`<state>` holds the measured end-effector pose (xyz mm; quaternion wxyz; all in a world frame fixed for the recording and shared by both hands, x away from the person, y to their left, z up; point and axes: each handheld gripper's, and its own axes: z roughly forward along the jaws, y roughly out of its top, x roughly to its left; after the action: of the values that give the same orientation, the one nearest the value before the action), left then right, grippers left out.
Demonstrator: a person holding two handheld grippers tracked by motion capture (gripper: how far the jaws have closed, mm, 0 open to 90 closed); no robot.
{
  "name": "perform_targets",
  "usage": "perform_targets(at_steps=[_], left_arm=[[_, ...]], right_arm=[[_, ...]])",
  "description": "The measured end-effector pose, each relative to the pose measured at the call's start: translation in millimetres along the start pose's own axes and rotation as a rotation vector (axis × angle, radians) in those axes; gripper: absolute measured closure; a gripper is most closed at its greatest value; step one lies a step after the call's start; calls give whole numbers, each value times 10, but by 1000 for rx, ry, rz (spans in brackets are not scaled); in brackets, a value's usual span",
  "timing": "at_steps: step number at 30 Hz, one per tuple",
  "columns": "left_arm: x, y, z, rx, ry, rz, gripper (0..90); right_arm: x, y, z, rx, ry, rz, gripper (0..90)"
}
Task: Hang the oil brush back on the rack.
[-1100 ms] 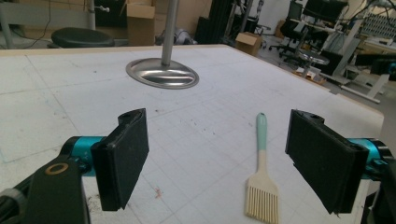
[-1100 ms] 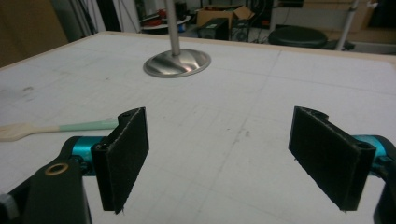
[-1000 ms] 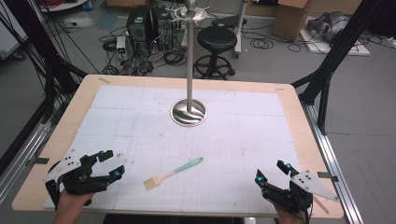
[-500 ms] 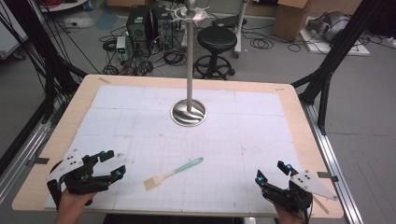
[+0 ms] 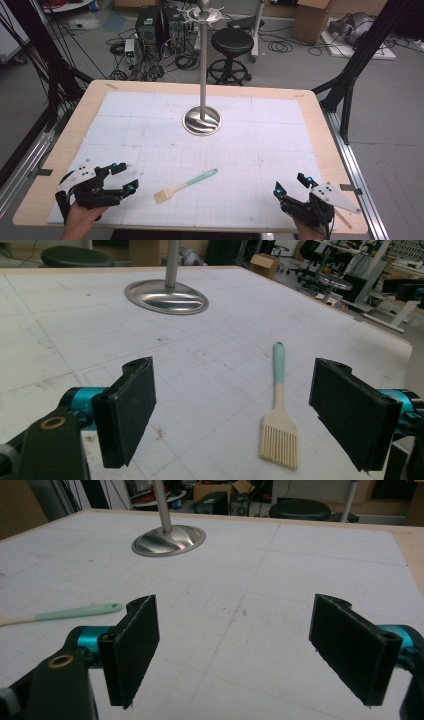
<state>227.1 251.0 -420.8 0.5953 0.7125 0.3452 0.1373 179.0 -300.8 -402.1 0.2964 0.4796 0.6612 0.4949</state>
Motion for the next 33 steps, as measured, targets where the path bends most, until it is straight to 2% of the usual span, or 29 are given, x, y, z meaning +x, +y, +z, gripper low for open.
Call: perform_targets(at_steps=[3,4,5,6,7,12,14,15,17,18,19,20,24,27,28,29,30,33], left_arm=[[-26,-1,48,22,-12,12,204],[-43,-10,111,65,-32,28,211],[-43,-10,111,65,-32,28,212],[-54,-19,189,106,-51,30,212],[-59,-20,224,119,-52,31,215],[-60,12,324,143,-48,16,236],[-73,44,400,156,-77,6,258],[-73,44,400,156,-77,6,265],[-108,65,495,172,-101,2,261],[-149,85,614,195,-132,9,260],[-149,85,614,195,-132,9,261],[-199,107,742,237,-158,30,266],[-314,140,970,331,-171,113,327],[-360,142,1057,358,-171,136,359],[-389,133,1130,380,-173,158,386],[-389,133,1130,380,-173,158,411],[-413,117,1196,409,-176,179,428],[-443,92,1269,451,-171,199,446]], right_arm=[[0,-12,-7,15,-4,-5,188],[-6,-16,-12,16,-5,-5,188],[-6,-16,-12,16,-5,-5,188],[-19,-20,-16,11,-9,3,188],[-24,-20,-17,12,-9,11,188],[-35,-25,-8,19,-9,21,188],[-38,-31,-7,18,-8,20,189],[-38,-31,-7,18,-8,20,189],[-40,-36,-4,22,-10,24,188],[-40,-37,-3,22,-10,24,188],[-39,-38,-3,22,-10,24,188],[-36,-38,-4,23,-11,26,188],[-28,-39,-6,22,-8,26,189],[-30,-40,-7,18,-5,27,188],[-31,-40,-9,16,-4,31,188],[-33,-41,-11,16,-4,33,188],[-37,-42,-11,15,-5,31,188],[-42,-42,-16,15,-5,38,189]])
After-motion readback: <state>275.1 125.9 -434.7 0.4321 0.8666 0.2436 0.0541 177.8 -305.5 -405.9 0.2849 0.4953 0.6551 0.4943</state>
